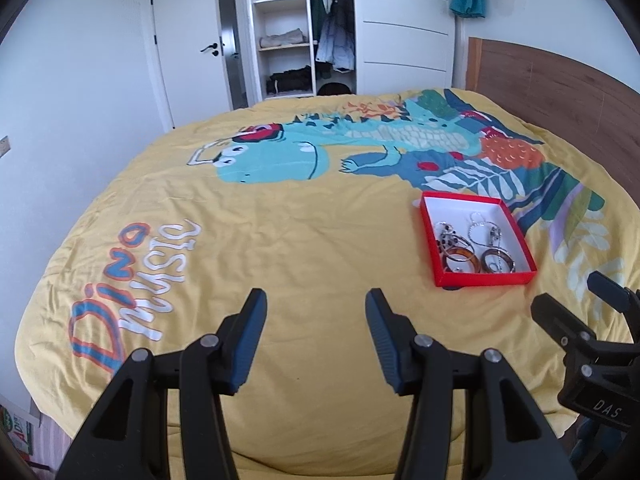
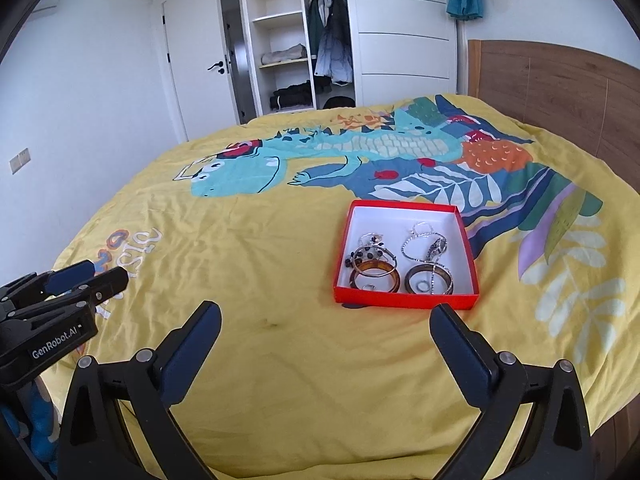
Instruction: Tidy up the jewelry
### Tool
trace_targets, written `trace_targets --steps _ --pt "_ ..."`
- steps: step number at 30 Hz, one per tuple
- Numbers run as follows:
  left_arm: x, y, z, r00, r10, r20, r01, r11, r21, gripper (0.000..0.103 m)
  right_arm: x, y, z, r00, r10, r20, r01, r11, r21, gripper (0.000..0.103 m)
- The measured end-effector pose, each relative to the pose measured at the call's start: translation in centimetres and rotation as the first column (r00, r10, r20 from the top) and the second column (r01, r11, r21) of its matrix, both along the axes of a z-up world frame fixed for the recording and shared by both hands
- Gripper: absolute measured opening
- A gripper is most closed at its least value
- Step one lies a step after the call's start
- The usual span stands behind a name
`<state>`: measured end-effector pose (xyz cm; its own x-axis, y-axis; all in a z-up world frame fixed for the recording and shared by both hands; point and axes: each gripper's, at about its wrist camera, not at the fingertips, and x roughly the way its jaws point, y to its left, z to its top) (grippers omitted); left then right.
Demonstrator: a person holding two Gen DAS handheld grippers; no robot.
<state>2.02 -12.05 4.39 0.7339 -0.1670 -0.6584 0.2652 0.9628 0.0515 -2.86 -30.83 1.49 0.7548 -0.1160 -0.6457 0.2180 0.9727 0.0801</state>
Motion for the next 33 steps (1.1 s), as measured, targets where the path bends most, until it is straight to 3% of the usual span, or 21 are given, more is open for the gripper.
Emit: trace_targets --steps 16,33 --pt "-3.3 5.7 1.6 0.995 0.071 0.064 -0.068 0.996 -0.052 0.049 -2.7 3.8 1.2 1.0 0.016 0.023 -0.015 0.999 -0.036 0.103" --pt "-4.2 6.6 1.3 0.995 0.078 0.063 -0.075 0.996 -0.048 0.049 -3.8 4.6 1.6 0.999 0.022 0.035 -0.02 0.998 -0.055 0.103"
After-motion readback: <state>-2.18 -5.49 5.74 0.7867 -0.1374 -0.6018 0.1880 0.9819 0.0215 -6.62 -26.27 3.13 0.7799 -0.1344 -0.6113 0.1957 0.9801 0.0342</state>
